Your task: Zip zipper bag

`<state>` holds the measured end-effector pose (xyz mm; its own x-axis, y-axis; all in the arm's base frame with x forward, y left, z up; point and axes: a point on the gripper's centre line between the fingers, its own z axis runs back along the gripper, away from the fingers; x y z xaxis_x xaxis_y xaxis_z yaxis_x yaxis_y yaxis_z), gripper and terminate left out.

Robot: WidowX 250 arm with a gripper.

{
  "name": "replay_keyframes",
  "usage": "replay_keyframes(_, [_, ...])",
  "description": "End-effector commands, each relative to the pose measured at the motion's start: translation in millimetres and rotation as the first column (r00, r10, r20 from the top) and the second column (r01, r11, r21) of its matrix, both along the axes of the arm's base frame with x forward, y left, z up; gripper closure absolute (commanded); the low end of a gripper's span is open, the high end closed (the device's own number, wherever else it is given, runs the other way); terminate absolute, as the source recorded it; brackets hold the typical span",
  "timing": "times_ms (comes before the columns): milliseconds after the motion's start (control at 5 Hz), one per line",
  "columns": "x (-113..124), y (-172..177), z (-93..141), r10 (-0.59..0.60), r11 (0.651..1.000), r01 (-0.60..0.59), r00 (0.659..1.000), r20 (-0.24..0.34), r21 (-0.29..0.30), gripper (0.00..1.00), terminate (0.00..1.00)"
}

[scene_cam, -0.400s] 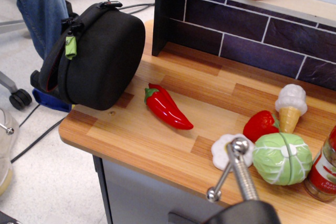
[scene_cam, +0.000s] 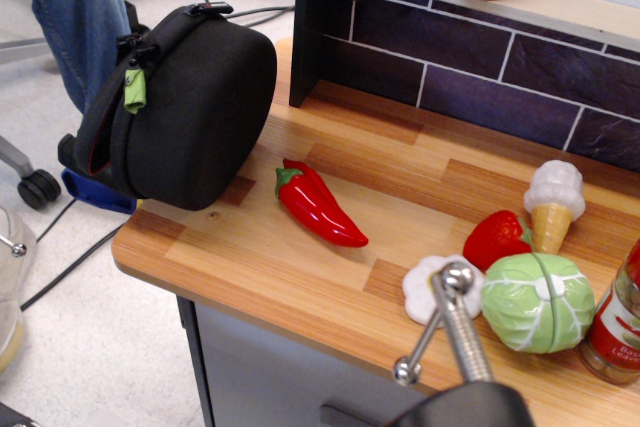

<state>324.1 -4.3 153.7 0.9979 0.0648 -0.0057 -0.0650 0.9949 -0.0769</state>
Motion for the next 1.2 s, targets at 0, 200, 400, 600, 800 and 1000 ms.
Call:
replay_keyframes(0, [-45.9, 59.6, 25.3, 0.021, 1.0, -0.021, 0.996, 0.082, 0.01, 0.0, 0.0])
replay_keyframes(200, [-62.4, 82.1, 20.7, 0.09, 0.994, -0.094, 0.993, 0.071, 0.048, 0.0, 0.0])
replay_keyframes(400, [-71.0, 91.8, 3.0, 0.139, 0.987, -0.144, 0.988, 0.065, 0.069, 0.0, 0.0])
replay_keyframes(600, [-73.6, 91.4, -6.3, 0.149, 0.985, -0.155, 0.985, 0.086, 0.076, 0.0, 0.0])
replay_keyframes(800, [-76.4, 89.7, -17.5, 0.15, 0.982, -0.159, 0.985, 0.089, 0.101, 0.0, 0.0])
replay_keyframes(1000, [-79.3, 85.0, -28.0, 0.145, 0.981, -0.157, 0.983, 0.109, 0.113, 0.0, 0.0])
